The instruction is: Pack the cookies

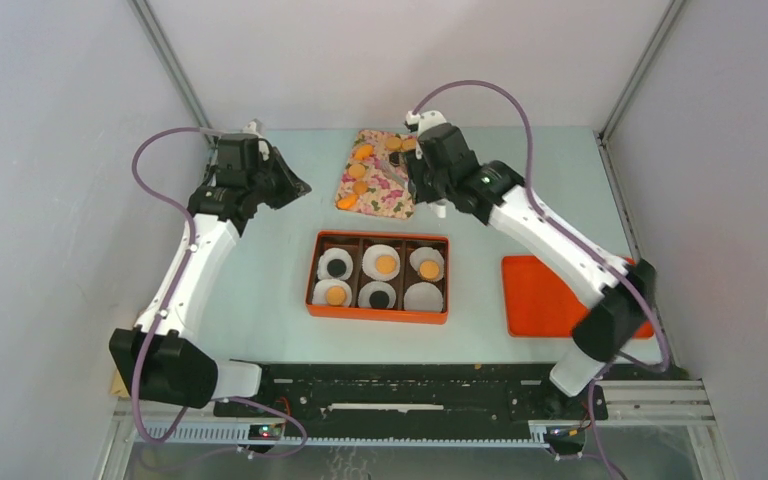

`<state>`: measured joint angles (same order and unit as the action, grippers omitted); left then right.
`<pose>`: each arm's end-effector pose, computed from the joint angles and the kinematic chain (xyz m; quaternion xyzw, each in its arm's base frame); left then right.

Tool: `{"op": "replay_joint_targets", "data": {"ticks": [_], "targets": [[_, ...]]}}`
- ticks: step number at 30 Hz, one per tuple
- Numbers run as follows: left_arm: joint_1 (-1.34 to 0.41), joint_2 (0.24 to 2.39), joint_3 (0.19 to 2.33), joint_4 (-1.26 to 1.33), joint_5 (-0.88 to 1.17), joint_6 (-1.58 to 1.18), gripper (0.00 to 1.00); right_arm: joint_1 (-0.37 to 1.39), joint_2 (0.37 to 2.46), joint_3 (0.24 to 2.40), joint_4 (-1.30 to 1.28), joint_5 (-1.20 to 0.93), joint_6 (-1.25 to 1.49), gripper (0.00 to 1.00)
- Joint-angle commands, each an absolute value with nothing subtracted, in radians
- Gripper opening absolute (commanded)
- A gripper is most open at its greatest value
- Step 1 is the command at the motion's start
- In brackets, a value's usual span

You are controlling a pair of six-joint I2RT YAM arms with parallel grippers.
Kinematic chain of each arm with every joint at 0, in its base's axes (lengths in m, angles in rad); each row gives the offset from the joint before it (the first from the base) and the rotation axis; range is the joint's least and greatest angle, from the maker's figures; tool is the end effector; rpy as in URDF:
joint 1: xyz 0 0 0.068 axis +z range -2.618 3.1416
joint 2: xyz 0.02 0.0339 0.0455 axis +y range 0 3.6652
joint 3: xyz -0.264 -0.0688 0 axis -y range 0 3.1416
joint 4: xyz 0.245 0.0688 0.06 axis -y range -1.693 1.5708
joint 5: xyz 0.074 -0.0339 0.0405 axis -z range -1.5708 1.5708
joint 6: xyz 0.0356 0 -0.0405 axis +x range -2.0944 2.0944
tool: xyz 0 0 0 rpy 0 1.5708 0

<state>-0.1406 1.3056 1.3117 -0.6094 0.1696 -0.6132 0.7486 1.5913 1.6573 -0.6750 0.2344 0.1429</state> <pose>0.2816 -0.0459 0.3679 -0.1682 0.8668 -0.2403 0.4033 0.2657 0.2356 0.3913 -0.2110 0.8566 0.1045 0.4592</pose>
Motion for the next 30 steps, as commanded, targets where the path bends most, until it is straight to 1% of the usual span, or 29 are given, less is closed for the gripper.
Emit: {"op": "replay_joint_targets", "data": {"ticks": [1, 5, 10, 18, 26, 30], "targets": [[-0.148, 1.312, 1.344, -0.583, 0.194, -0.615, 0.01, 0.671, 1.764, 1.768, -0.593, 0.234, 0.113, 0.46], [-0.147, 1.31, 1.346, -0.583, 0.183, -0.609, 0.01, 0.618, 1.937, 1.88, -0.59, 0.247, 0.086, 0.45], [-0.148, 1.321, 1.348, -0.584, 0.175, -0.601, 0.01, 0.571, 2.069, 2.001, -0.589, 0.266, 0.06, 0.45], [-0.147, 1.347, 1.359, -0.59, 0.17, -0.595, 0.01, 0.553, 2.177, 2.091, -0.588, 0.208, 0.073, 0.45], [-0.144, 1.354, 1.361, -0.602, 0.157, -0.586, 0.01, 0.533, 2.312, 2.23, -0.629, 0.17, 0.099, 0.46], [-0.144, 1.36, 1.362, -0.603, 0.157, -0.586, 0.01, 0.531, 2.332, 2.241, -0.623, 0.173, 0.102, 0.46]]}}
